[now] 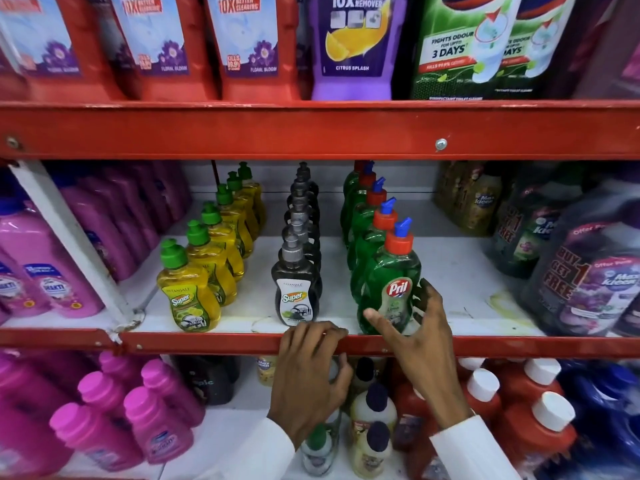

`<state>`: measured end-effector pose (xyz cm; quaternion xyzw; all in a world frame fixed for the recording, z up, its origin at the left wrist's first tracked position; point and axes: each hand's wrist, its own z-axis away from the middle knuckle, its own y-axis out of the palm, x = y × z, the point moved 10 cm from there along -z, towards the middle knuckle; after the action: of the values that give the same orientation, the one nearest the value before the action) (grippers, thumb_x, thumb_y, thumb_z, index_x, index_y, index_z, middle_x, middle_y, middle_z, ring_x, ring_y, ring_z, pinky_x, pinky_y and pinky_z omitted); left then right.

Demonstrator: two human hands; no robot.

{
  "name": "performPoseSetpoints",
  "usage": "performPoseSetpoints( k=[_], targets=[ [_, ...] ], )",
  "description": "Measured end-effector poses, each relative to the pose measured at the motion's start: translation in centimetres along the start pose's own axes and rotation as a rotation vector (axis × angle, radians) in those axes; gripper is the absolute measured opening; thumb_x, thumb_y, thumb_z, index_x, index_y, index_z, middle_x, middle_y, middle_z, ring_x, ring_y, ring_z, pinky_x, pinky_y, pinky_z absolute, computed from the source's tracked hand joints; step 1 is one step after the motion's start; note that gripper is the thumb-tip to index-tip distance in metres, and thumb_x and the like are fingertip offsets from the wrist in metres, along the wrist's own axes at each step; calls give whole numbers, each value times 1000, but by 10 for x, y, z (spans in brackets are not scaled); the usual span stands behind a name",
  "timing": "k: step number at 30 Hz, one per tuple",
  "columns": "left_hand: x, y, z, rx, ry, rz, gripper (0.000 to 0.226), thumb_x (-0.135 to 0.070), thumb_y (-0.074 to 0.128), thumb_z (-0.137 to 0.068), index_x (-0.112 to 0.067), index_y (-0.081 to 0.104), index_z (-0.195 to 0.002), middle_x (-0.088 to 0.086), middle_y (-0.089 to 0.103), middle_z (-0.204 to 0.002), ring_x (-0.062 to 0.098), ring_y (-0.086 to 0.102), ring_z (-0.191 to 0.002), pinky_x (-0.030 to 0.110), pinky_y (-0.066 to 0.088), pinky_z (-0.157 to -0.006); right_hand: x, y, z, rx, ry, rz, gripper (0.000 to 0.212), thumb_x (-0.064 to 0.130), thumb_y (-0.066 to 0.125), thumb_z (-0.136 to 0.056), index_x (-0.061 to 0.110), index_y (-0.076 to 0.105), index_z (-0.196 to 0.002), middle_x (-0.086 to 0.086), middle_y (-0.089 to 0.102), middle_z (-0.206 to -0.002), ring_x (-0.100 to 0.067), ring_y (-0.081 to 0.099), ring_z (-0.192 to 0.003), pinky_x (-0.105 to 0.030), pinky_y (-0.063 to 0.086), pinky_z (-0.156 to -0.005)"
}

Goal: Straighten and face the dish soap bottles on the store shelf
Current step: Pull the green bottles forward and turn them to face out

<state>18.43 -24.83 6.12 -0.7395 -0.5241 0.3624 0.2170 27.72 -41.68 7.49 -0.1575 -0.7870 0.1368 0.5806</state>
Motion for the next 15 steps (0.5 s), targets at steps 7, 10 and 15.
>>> performPoseSetpoints(
  k=[7,10,15],
  targets=[
    [-4,7,-34,67,-211,284,48,-37,62,-88,-23,57,-133,-5,62,-129,6,57,-114,20,46,-100,-10,-13,-15,219,-42,-37,34,22,52,-97,22,48,-130,15,68,-110,14,64,-101,-9,50,-81],
    [-5,14,-42,83,-226,362,54,-38,69,-88,-20,56,-136,-8,67,-126,3,62,-109,13,48,-97,-15,-8,-22,304,-96,68,40,10,61,-93,16,52,-131,2,70,-119,-7,68,-110,-23,55,-94],
    [3,21,-54,107,-264,417,51,-46,75,-86,-20,63,-128,-8,74,-117,1,68,-101,21,56,-91,-17,-8,-25,328,-117,47,35,14,68,-91,19,61,-124,3,73,-117,-9,70,-107,-38,56,-98]
  ],
)
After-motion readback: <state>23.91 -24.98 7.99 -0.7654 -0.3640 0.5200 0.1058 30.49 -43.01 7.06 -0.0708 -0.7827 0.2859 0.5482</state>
